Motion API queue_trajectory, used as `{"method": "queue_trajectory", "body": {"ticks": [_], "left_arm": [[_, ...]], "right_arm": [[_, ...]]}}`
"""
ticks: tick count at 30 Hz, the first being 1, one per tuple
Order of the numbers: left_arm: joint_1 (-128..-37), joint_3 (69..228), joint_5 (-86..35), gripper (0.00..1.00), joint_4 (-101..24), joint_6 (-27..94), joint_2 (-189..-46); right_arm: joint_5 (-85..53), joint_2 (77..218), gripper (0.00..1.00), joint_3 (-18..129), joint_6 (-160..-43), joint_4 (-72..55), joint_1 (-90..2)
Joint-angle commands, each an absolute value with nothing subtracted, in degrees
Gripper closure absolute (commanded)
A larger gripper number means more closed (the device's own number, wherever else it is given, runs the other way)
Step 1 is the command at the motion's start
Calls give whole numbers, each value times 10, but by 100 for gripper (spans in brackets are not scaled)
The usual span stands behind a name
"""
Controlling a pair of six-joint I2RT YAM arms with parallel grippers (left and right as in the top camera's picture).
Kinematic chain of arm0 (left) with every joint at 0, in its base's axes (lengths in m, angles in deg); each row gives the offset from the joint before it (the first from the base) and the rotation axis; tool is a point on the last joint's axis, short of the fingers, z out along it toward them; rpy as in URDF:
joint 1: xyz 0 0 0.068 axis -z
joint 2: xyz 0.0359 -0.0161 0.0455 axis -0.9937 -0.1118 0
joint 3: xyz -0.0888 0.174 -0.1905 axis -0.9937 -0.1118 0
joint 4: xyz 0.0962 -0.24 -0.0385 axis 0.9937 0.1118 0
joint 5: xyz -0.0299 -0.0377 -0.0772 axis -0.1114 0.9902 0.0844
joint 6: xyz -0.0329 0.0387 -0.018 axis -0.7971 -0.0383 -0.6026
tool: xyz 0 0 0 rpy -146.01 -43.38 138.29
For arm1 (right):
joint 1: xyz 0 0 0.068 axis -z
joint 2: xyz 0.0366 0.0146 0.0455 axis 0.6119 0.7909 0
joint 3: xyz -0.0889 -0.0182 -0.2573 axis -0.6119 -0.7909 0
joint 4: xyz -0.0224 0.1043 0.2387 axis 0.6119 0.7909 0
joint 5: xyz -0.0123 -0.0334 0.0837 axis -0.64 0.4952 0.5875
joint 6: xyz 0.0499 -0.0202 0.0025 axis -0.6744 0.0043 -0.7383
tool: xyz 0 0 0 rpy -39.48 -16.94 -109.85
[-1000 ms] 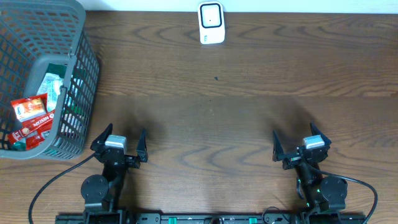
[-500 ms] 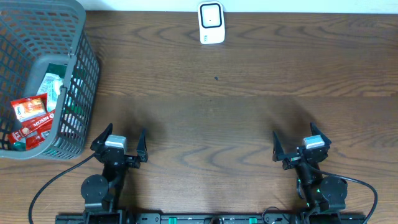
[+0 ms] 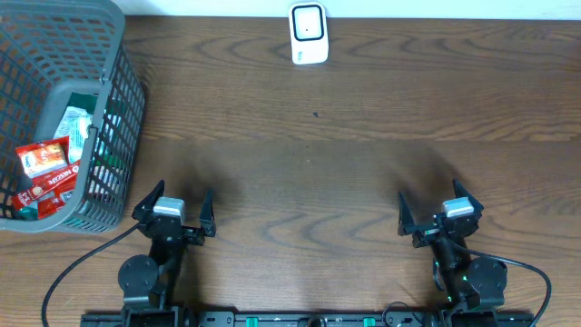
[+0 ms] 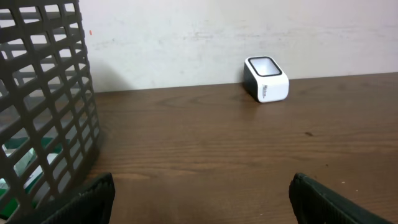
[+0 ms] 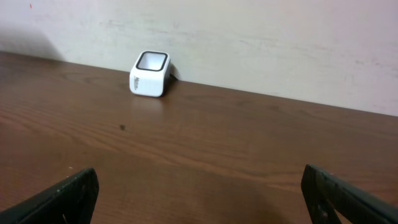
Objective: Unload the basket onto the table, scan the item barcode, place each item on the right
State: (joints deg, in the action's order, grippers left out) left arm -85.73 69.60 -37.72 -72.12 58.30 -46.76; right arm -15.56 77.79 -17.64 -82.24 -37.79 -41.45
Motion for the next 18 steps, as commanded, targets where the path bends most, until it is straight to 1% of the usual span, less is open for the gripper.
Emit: {"method": "queue_trajectory", "body": {"ticks": [1,15,18], "left_arm": [[-860,689,-372,10,-698,591,-464],[-860,690,-371,10,-698,590,-464],[-860,705,-349,10,-693,539,-464]], "right_arm": [[-151,776,1,-177,-829,-376,-415],[-151,776,1,-177,-829,-376,-415],[-151,776,1,-177,-829,-376,-415]]}}
